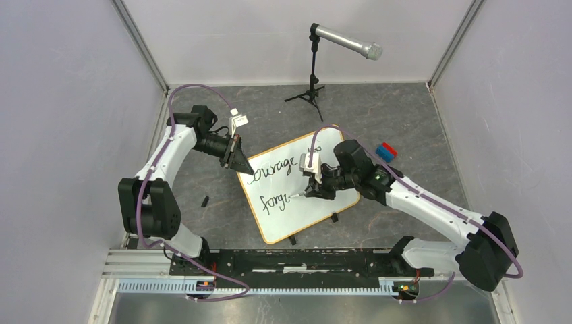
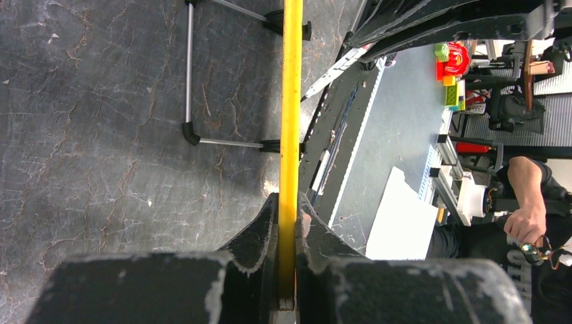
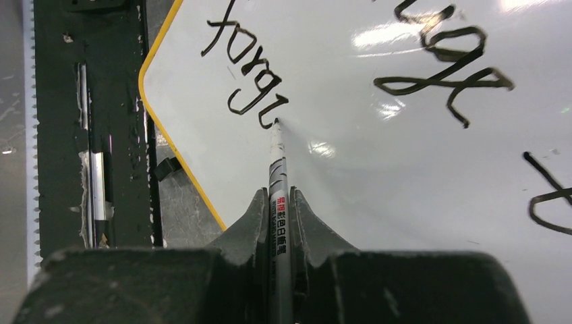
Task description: Write a sentence on the whiteboard
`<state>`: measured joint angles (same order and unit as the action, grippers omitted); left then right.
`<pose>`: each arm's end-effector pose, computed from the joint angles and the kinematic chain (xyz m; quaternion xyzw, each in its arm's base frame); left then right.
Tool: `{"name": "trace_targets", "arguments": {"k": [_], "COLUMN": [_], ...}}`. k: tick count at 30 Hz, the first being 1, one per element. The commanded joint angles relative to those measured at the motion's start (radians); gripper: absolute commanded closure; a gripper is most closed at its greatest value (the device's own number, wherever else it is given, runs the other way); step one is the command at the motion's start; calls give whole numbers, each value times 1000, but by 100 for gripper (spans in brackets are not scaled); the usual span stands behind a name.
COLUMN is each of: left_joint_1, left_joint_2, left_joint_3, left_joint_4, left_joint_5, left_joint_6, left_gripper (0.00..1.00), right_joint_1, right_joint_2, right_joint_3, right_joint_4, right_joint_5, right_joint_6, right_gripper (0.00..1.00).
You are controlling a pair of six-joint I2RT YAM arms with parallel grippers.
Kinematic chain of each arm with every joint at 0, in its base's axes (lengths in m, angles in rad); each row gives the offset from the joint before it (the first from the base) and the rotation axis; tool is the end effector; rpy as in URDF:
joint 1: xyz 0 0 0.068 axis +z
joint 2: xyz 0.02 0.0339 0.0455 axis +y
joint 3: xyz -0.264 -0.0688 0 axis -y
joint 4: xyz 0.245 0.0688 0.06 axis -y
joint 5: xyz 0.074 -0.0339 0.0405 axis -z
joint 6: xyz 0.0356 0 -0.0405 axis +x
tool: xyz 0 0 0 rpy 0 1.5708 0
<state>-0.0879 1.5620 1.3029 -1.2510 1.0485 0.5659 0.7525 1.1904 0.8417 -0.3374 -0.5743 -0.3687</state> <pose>0.2717 -0.0549 0.2811 0.2922 0.8146 -0.4799 0.1440 0.1716 0.1871 0.2655 -0.5635 0.6696 0.3296 0.3542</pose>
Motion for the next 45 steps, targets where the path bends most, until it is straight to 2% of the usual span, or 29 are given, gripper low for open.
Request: {"name": "trace_targets", "arguments": {"k": [1, 25, 31, 45], "left_joint_1": [5, 5, 5, 5], "left_joint_2": [-30, -35, -39, -39], "left_joint_3": [29, 21, 21, 16], "left_joint_4": [-2, -2, -1, -1], "left_joint_5": [-72, -76, -79, -84], "left_joint_6": [13, 16, 14, 16], "left_gripper": [98, 98, 98, 98], "right_joint_1": [-2, 5, 4, -40], "right_joint_2": [-23, 49, -5, -71], "right_joint_3": [84, 75, 91, 5], "right_joint_4": [2, 64, 24, 7], "right_joint_5": [16, 21, -12, -7], "right_joint_6": [-6, 5, 2, -30], "right_gripper": [100, 100, 100, 100]}}
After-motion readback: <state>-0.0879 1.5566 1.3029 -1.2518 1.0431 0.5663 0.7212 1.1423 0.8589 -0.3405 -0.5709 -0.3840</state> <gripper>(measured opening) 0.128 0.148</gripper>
